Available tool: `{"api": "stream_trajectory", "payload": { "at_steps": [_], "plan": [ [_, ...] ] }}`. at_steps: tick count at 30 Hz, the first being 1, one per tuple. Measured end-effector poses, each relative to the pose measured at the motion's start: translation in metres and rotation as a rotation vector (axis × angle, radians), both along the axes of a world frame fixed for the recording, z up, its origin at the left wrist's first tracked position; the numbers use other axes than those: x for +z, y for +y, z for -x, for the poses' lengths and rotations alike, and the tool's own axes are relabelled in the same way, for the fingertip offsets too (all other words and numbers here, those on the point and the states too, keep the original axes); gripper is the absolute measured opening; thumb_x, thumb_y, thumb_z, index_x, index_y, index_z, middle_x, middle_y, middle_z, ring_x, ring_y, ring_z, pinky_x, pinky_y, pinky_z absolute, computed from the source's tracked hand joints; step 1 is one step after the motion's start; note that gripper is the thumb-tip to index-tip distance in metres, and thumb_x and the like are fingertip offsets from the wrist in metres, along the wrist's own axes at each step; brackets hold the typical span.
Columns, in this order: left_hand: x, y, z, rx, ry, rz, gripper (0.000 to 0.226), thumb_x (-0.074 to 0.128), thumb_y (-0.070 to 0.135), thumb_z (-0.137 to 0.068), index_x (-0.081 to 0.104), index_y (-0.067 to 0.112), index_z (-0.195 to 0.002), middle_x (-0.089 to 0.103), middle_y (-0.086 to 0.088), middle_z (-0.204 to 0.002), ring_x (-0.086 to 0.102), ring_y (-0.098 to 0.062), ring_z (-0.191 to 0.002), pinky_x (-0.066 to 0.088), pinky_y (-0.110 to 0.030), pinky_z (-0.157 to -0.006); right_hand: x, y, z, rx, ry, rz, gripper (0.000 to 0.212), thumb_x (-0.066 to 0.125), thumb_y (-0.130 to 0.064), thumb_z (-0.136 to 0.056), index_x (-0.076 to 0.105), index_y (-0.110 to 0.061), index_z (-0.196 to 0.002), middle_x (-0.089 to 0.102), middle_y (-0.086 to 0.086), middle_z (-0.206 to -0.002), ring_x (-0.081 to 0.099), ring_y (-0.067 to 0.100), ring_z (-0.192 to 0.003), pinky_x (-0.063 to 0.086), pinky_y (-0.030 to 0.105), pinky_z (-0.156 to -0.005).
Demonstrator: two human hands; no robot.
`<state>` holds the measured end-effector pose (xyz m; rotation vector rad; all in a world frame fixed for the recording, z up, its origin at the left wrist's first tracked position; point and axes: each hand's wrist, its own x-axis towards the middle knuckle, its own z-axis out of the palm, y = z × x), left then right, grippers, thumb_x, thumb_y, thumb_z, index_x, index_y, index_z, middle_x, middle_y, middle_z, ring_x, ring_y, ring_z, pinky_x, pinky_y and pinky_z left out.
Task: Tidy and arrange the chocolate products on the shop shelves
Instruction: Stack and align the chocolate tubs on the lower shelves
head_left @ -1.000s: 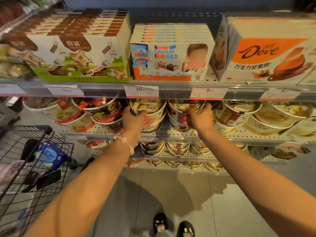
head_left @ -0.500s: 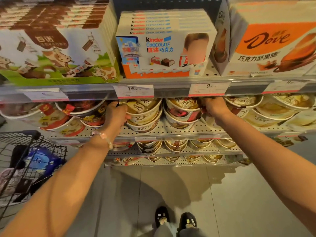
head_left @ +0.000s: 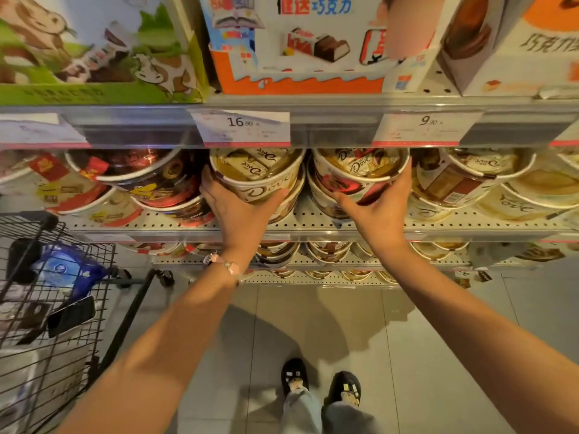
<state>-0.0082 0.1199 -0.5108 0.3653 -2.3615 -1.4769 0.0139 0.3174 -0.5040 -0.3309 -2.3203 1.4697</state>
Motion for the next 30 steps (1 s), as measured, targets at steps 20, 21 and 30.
{"api": "stream_trajectory", "payload": {
  "at_steps": [20, 21, 30],
  "plan": [
    [-0.007, -0.027, 0.013, -0.185, 0.182, -0.008, 0.093, 0.086, 0.033, -0.054, 0.029, 0.012, -0.125, 0.038, 0.018, -0.119, 0.036, 0.029, -0.107, 0.026, 0.002, -0.093, -0.009, 0.052, 0.028, 0.152, -0.101, 0.040, 0.101, 0.092, -0.027, -0.047, 0.031, -0.006, -0.125, 0.049, -0.003, -0.119, 0.049, 0.005, -0.109, 0.035, -0.006, -0.078],
    [-0.006, -0.029, 0.014, -0.198, 0.172, -0.007, 0.094, 0.085, 0.036, -0.053, 0.030, 0.011, -0.125, 0.039, 0.018, -0.118, 0.036, 0.030, -0.106, 0.026, 0.003, -0.093, -0.007, 0.055, 0.028, 0.169, -0.110, 0.034, 0.103, 0.092, -0.028, -0.047, 0.030, -0.006, -0.127, 0.049, -0.002, -0.121, 0.048, 0.005, -0.111, 0.035, -0.006, -0.078],
    [-0.005, -0.031, 0.006, -0.269, 0.124, -0.033, 0.095, 0.083, 0.021, -0.065, 0.026, -0.001, -0.138, 0.041, -0.012, -0.139, 0.040, -0.012, -0.130, 0.031, -0.024, -0.110, 0.004, 0.068, 0.023, 0.301, -0.155, 0.014, 0.105, 0.088, -0.029, -0.051, 0.027, -0.011, -0.134, 0.044, -0.023, -0.113, 0.045, 0.001, -0.114, 0.036, -0.003, -0.084]
  ]
}}
